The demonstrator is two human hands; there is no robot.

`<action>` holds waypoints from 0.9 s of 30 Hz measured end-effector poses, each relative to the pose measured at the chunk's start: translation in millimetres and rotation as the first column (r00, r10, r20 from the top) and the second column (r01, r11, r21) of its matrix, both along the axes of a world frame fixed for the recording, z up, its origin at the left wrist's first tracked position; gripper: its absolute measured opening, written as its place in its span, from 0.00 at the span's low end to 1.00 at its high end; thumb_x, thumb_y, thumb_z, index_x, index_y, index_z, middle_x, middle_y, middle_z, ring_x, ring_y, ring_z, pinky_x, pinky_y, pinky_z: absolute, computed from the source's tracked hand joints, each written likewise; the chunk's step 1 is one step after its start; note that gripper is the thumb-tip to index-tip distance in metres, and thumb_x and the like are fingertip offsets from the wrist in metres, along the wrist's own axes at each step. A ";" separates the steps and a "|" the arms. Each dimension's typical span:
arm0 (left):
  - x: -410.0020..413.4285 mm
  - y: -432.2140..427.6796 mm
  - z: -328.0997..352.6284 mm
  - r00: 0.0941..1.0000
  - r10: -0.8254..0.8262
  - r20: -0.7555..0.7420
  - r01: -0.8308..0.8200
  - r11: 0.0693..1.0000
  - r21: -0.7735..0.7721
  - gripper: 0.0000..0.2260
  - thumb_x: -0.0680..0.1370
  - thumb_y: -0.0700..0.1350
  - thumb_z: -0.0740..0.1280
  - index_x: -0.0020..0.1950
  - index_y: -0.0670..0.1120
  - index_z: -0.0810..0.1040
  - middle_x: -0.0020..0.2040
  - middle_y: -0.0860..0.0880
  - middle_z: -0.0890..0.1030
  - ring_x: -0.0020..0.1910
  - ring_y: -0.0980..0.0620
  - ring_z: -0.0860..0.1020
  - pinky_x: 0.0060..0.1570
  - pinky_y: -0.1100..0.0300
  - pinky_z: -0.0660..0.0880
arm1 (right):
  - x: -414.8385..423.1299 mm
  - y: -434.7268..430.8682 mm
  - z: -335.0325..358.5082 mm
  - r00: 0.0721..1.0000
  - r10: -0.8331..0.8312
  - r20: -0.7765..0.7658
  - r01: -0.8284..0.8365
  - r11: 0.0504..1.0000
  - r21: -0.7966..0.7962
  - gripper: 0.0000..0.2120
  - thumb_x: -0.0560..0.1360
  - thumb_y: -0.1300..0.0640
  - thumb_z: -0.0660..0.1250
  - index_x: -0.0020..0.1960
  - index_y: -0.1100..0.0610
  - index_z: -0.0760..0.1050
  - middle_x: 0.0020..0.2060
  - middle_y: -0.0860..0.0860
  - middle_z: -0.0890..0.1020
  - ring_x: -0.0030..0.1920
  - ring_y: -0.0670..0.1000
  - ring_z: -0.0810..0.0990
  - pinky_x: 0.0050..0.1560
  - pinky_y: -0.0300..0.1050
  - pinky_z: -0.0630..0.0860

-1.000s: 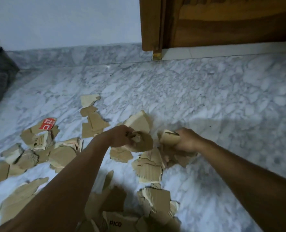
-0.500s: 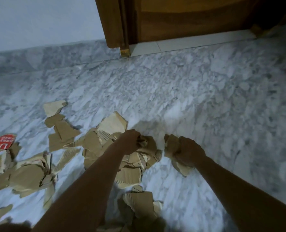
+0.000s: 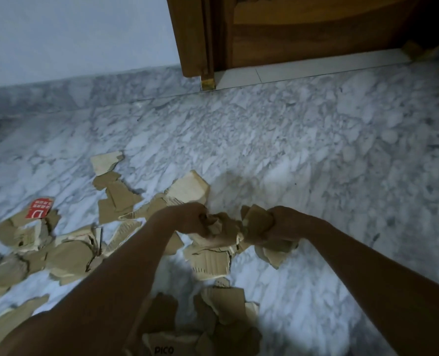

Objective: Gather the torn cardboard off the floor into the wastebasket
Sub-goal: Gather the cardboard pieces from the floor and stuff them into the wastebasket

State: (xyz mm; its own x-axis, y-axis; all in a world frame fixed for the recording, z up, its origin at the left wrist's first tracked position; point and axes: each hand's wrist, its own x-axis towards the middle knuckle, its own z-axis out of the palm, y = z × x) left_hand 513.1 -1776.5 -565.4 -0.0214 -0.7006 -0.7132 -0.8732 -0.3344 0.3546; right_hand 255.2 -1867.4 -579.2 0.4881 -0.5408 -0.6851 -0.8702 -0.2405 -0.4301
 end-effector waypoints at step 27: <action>24.1 15.1 8.0 0.811 0.438 -0.388 -0.564 0.763 -0.317 0.24 0.66 0.43 0.74 0.57 0.43 0.66 0.43 0.47 0.76 0.39 0.50 0.75 0.38 0.57 0.74 | 26.2 14.8 21.0 0.980 0.138 0.142 -0.144 0.989 0.031 0.34 0.67 0.51 0.79 0.69 0.53 0.71 0.58 0.46 0.75 0.61 0.53 0.76 0.57 0.44 0.72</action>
